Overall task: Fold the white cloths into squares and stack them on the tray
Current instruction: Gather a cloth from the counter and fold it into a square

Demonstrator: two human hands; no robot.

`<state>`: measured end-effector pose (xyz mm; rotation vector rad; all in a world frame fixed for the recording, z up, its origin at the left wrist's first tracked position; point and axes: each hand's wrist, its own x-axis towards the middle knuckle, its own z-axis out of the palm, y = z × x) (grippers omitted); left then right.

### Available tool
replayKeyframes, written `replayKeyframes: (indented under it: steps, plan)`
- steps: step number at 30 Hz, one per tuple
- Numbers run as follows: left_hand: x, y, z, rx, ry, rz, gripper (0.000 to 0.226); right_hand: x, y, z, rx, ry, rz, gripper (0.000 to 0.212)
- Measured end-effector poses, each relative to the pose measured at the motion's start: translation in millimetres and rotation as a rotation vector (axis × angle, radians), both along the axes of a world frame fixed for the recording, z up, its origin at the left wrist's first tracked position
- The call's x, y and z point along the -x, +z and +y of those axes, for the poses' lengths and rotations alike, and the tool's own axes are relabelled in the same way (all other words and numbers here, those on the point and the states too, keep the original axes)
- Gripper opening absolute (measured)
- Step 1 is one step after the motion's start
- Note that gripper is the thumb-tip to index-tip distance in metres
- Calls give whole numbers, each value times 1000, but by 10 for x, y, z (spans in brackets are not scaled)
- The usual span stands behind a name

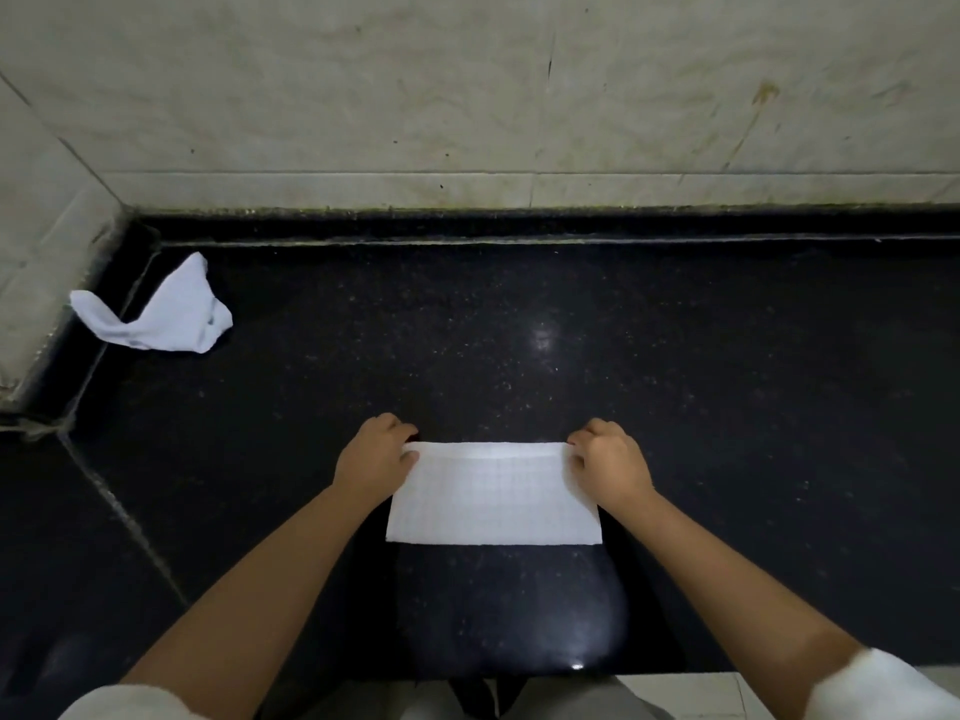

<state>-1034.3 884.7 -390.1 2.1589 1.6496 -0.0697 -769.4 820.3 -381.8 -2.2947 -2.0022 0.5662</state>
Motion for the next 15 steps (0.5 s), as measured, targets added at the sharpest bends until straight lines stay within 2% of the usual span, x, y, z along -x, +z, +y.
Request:
replayKeyframes:
  steps: [4, 10, 15]
  plan:
    - [-3, -35, 25, -37, -166, 60, 35, 34, 36, 46, 68, -24, -39, 35]
    - [-32, -22, 27, -77, -286, 180, 25, 69, 248, 139, 190, -8, -88, 29]
    - [-97, 409, 206, -102, -261, 124, 17, -28, 676, 258, 81, -18, -52, 28]
